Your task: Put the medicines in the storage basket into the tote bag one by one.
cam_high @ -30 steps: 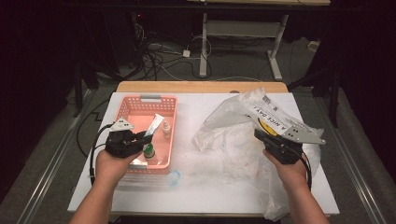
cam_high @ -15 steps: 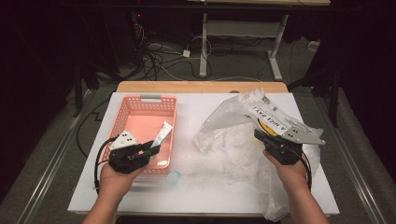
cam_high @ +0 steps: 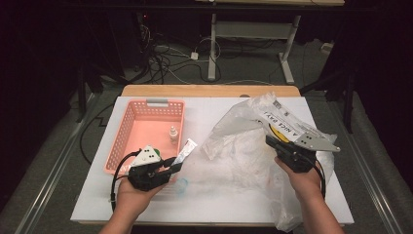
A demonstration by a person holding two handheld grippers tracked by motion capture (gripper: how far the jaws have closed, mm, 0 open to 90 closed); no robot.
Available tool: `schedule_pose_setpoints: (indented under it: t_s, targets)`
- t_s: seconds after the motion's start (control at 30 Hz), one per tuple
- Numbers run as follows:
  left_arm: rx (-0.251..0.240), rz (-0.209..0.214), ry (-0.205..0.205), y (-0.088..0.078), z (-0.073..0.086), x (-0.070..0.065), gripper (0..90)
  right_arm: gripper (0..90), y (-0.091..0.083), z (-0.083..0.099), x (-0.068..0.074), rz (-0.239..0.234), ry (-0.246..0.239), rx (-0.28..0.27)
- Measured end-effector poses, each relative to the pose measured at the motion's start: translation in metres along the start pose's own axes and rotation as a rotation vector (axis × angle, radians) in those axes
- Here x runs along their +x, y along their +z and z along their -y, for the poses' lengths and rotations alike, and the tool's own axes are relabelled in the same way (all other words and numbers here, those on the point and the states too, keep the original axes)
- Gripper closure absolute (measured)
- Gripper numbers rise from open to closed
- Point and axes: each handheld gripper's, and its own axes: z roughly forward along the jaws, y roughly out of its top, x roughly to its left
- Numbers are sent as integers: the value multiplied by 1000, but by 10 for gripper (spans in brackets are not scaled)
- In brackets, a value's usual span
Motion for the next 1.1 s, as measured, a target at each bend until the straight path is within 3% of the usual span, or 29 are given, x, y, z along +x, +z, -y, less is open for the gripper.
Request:
schedule_pose_setpoints:
  t_s: [0.87, 1.1]
  targets:
    - [97, 115, 93, 43, 4, -39, 690, 900, -1, -1, 3, -1, -9, -5]
    - [94, 133, 90, 54, 1, -44, 689, 900, 0, -1, 5, 0, -8, -3]
